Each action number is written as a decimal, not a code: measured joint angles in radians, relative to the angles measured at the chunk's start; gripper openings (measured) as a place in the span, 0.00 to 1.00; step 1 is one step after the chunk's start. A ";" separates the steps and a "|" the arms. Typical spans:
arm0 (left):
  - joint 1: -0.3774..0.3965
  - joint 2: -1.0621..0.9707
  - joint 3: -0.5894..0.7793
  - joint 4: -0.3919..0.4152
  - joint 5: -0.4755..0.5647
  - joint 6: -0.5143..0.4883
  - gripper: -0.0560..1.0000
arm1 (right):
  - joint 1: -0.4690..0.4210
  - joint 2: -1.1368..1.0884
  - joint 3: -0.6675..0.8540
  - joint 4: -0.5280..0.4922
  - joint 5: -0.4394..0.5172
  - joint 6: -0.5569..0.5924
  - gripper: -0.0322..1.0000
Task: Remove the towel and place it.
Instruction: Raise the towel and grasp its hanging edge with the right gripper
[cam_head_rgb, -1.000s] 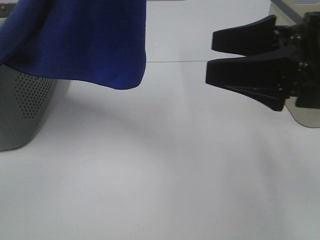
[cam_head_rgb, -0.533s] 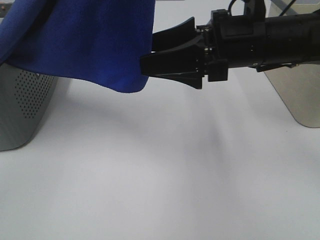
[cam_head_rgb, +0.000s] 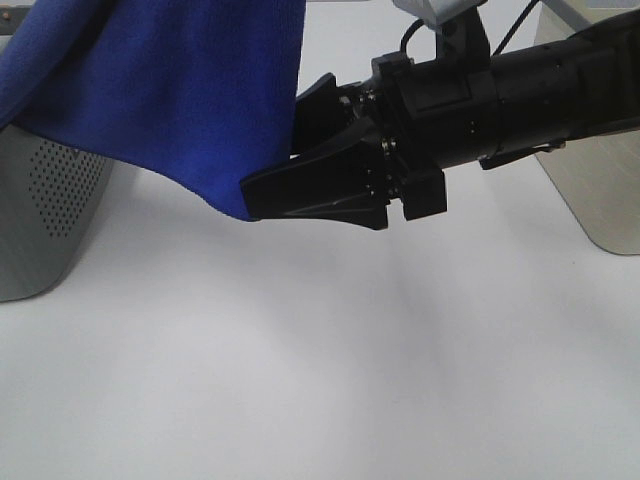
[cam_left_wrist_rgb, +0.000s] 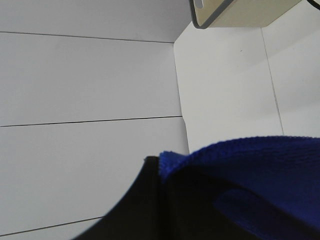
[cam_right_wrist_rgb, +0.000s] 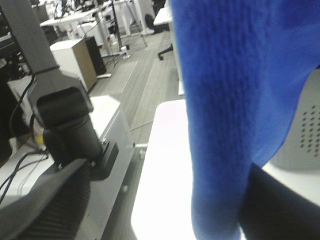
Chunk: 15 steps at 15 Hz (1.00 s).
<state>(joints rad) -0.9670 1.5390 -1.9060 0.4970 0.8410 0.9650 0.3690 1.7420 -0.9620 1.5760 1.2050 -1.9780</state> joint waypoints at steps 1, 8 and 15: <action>0.000 0.000 0.000 0.001 0.000 -0.008 0.05 | 0.000 0.000 0.000 -0.034 0.000 0.022 0.68; 0.000 0.000 0.000 -0.031 0.000 -0.046 0.05 | 0.000 0.000 0.000 -0.013 -0.041 0.053 0.47; 0.000 0.000 0.000 -0.047 0.000 -0.049 0.05 | 0.000 0.000 0.000 0.082 -0.104 0.097 0.21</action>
<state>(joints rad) -0.9670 1.5390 -1.9060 0.4500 0.8410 0.9160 0.3690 1.7420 -0.9620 1.6580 1.1010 -1.8810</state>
